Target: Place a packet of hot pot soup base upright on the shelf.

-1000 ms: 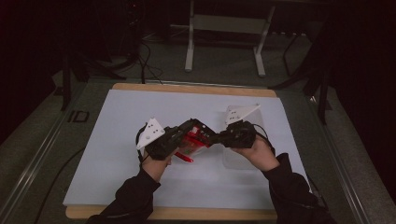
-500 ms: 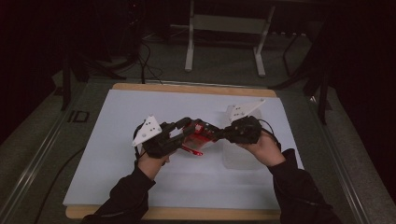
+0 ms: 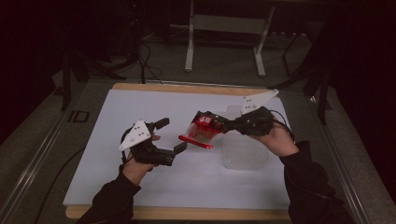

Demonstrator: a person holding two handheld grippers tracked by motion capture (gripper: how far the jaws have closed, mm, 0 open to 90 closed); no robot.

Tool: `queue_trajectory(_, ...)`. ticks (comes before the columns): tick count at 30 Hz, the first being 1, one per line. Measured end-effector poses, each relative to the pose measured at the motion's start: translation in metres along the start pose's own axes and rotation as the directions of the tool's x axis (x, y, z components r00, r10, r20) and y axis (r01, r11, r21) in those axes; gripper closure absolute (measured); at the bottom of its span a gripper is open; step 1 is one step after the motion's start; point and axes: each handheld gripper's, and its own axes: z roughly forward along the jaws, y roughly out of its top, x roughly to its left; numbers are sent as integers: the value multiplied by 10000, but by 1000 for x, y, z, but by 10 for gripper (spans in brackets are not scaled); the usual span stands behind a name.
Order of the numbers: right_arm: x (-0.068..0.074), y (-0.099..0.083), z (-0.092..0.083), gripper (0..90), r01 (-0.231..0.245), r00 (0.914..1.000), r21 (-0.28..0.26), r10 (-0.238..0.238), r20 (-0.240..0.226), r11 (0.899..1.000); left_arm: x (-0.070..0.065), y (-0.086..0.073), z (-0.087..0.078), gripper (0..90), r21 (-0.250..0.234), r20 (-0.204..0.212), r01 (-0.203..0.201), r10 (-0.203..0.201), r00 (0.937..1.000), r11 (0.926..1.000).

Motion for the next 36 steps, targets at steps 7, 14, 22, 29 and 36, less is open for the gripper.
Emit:
queue_trajectory(7, -16, 0, -25, 900, 629, 9980, 194, -630, 75, 9978, 8, -19, -19, 24, 956, -167, -101, 118, 9998, 9954)
queue_trajectory(14, -31, -1, -51, 900, 1251, 9921, 463, -1250, -52, 9911, 14, -44, -26, 24, 1075, 15, 509, -514, 9987, 9929)
queue_trajectory(22, -41, -8, -74, 900, 2091, 9772, 807, -2112, 191, 9746, 10, -67, -21, 24, 1651, 282, 240, -291, 9992, 9860)
queue_trajectory(29, -50, -21, -80, 900, 2586, 9621, 1531, -2685, 475, 9538, 11, -83, -18, 25, 1773, 490, 527, -622, 9969, 9828)
queue_trajectory(36, -66, -42, -78, 900, 2481, 9589, 1983, -2694, 888, 9482, 9, -86, -17, 24, 1781, 595, 295, -407, 9974, 9836)
